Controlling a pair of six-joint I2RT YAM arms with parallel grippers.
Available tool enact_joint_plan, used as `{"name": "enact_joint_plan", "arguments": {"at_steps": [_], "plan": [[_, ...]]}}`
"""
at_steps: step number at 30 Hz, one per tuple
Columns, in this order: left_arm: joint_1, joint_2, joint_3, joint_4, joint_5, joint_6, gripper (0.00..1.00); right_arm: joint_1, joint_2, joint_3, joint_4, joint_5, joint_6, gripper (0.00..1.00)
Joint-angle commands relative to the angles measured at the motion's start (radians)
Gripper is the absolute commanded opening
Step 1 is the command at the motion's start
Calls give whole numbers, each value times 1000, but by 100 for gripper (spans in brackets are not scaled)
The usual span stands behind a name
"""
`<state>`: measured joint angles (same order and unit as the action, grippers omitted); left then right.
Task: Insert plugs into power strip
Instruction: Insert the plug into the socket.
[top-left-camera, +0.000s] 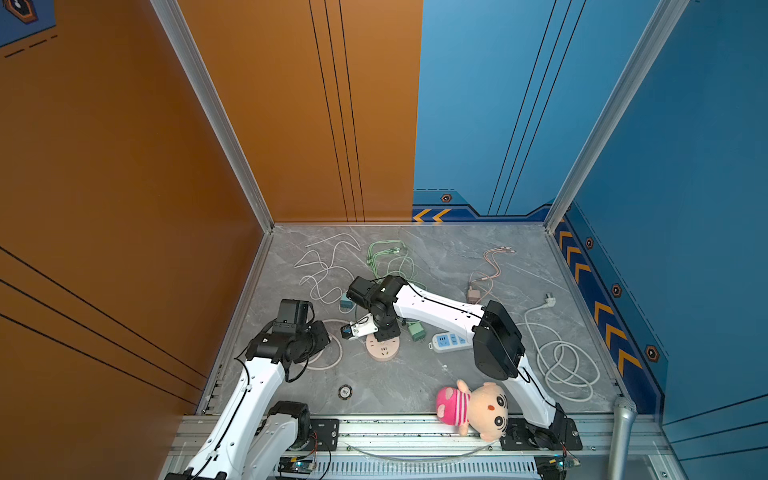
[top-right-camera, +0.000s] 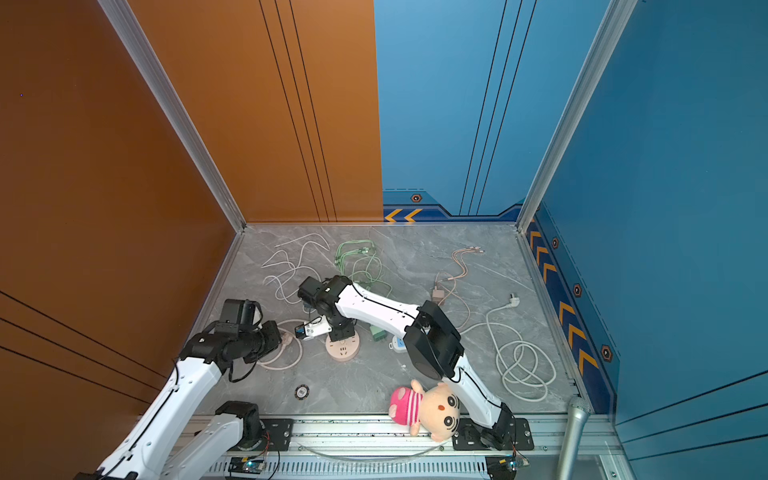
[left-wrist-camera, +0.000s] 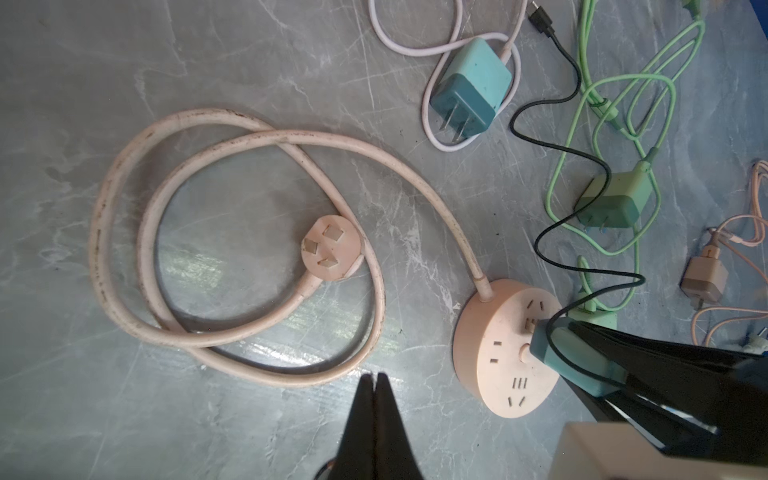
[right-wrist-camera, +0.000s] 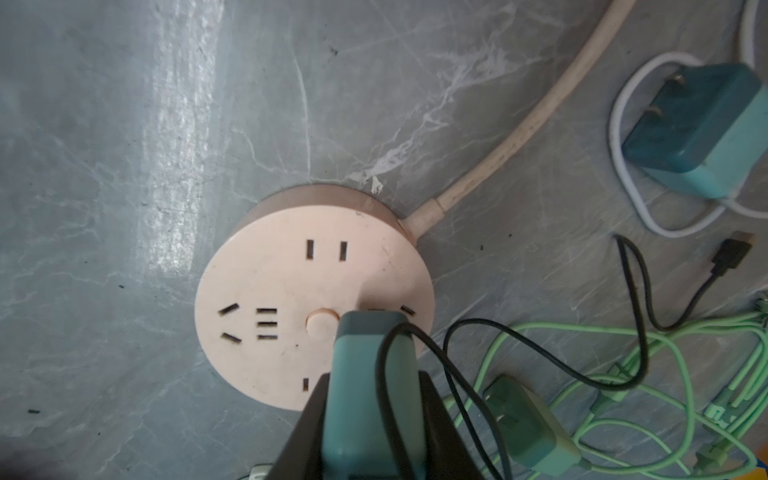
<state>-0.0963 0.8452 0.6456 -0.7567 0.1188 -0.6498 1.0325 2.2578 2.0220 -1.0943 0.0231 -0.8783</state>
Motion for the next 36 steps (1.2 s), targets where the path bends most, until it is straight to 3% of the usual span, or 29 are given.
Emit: {"name": "enact_joint_plan", "arguments": {"at_steps": [1, 17, 19, 21, 24, 27, 36], "plan": [[9, 5, 11, -24, 22, 19, 0, 19, 105, 0, -135, 3, -4, 0], [9, 28, 11, -23, 21, 21, 0, 20, 170, 28, -158, -21, 26, 0], [8, 32, 11, -21, 17, 20, 0, 17, 167, 37, -144, -23, 42, 12], [9, 37, 11, -23, 15, 21, 0, 18, 162, 42, -117, 0, 64, 31], [9, 40, 12, -23, 17, 21, 0, 11, 156, 62, -92, 3, 86, 37], [9, 34, 14, -21, 18, 19, 0, -5, 138, 88, -61, -39, 116, 56], [1, -21, 20, -21, 20, -2, 0, -39, 30, 101, -22, -156, 148, 62]]}}
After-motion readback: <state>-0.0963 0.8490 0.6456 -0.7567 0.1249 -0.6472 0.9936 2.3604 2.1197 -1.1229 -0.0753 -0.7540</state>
